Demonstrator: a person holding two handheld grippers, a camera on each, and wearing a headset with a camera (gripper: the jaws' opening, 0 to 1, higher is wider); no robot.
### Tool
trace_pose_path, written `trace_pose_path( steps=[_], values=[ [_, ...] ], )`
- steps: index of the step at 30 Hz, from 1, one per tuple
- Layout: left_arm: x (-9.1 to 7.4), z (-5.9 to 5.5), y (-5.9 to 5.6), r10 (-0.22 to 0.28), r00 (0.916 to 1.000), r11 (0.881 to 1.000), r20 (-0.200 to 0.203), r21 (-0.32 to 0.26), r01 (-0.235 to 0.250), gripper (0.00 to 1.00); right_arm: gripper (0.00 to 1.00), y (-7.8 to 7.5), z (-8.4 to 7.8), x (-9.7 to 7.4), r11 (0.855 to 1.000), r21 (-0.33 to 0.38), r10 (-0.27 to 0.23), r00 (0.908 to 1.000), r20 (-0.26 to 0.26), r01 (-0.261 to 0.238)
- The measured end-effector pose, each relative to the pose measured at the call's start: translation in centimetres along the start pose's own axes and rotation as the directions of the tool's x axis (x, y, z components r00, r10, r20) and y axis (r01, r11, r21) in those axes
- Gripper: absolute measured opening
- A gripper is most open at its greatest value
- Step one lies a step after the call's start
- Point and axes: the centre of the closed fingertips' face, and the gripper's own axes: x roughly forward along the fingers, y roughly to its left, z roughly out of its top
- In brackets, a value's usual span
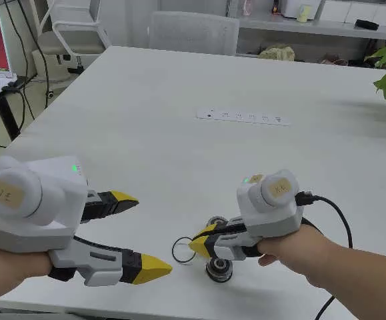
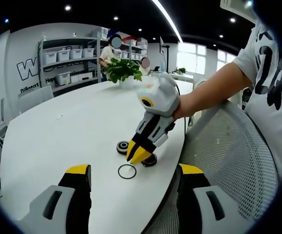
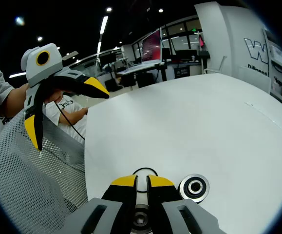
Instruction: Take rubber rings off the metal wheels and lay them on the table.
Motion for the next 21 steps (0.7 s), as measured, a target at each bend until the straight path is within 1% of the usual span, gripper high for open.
trace_pose_path(
  steps=[13, 17, 21],
  values=[
    [0.4, 0.2, 0.0, -0.008, 0.9999, 1.000, -0.007, 0.008, 0.008, 0.69, 0.08, -0.3, 0.0, -1.3, 1.000, -0.007, -0.007, 0.9999, 0.010, 0.007],
    [0.6, 0.5, -0.1, -0.015, 0.9999, 1.000, -0.008, 0.015, 0.015, 0.69, 0.09, -0.3, 0.0, -2.0, 1.000, -0.008, -0.009, 0.9997, 0.021, 0.009],
    [0.8, 0.7, 0.0, -0.019, 0.9998, 0.999, -0.012, 0.026, 0.019, 0.69, 0.10, -0.3, -0.1, -2.5, 1.000, -0.012, -0.007, 0.9997, 0.022, 0.007]
  ],
)
